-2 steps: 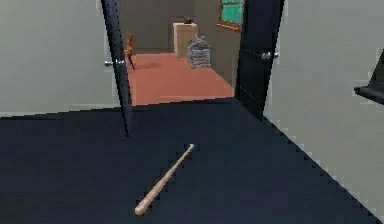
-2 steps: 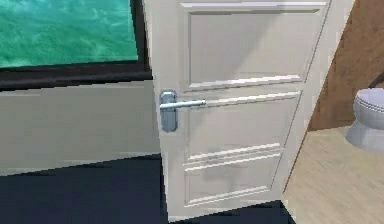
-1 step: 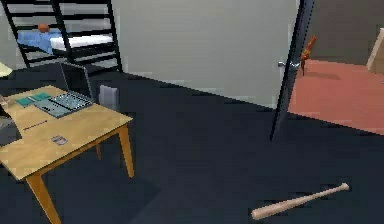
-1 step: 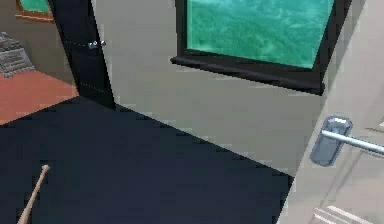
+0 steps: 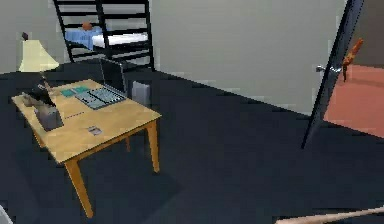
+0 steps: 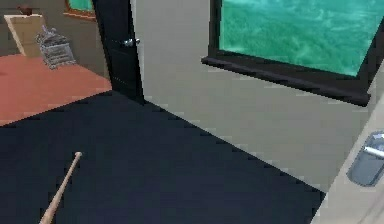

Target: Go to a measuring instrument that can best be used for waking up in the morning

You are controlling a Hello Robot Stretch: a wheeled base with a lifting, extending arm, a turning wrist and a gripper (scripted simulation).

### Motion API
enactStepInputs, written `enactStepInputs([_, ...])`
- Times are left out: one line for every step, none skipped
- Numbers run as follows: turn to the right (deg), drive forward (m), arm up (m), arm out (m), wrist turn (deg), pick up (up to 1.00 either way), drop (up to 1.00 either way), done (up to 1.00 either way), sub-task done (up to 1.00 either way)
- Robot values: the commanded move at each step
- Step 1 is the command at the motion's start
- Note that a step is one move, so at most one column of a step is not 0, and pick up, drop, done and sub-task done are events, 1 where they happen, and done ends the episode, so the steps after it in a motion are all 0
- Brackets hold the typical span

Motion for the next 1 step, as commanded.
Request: enactStepInputs([0.0, 0.40, 0.00, 0.00, 0.0, 0.00, 0.00, 0.00, 0.00])
